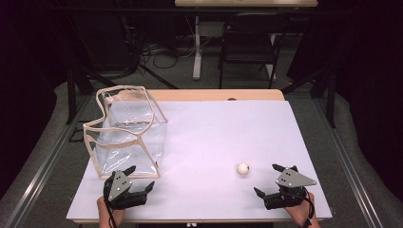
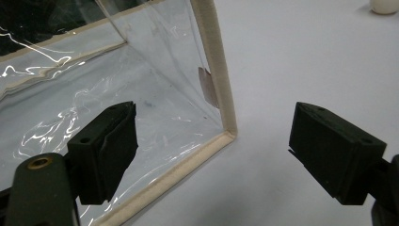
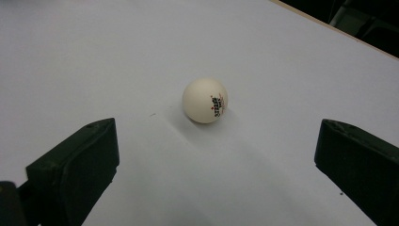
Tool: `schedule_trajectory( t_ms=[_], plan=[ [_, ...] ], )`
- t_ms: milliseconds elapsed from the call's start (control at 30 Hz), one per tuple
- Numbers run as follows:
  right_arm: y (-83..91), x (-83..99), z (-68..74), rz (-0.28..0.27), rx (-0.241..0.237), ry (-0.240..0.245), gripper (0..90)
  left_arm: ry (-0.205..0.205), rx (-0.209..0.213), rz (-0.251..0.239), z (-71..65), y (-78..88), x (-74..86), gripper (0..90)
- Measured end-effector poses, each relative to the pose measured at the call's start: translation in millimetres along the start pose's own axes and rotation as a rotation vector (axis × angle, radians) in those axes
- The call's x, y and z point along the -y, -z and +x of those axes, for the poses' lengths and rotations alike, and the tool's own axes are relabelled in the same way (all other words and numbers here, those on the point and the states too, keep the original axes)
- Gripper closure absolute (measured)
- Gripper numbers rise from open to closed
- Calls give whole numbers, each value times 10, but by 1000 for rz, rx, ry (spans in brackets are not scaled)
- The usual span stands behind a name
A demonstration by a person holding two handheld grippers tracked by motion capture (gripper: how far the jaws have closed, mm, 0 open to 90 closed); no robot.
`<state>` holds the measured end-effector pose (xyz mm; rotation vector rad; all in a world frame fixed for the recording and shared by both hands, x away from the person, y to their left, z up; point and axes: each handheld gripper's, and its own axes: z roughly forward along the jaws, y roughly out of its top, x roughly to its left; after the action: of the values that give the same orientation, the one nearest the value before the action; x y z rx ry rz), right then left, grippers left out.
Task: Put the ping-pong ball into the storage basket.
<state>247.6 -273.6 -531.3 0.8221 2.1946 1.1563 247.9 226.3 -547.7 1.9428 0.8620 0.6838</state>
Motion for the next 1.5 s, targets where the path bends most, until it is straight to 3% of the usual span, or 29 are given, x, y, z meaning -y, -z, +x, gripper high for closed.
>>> schedule_trajectory(
  t_ms=[700, 1500],
  plan=[
    [-69, -112, -14, 31, 2, 29, 2, 0, -2, -1, 18, 24, 47, 159],
    [-218, -326, -120, 88, -12, 9, 3, -8, 2, 11, 10, -8, 48, 159]
  ],
)
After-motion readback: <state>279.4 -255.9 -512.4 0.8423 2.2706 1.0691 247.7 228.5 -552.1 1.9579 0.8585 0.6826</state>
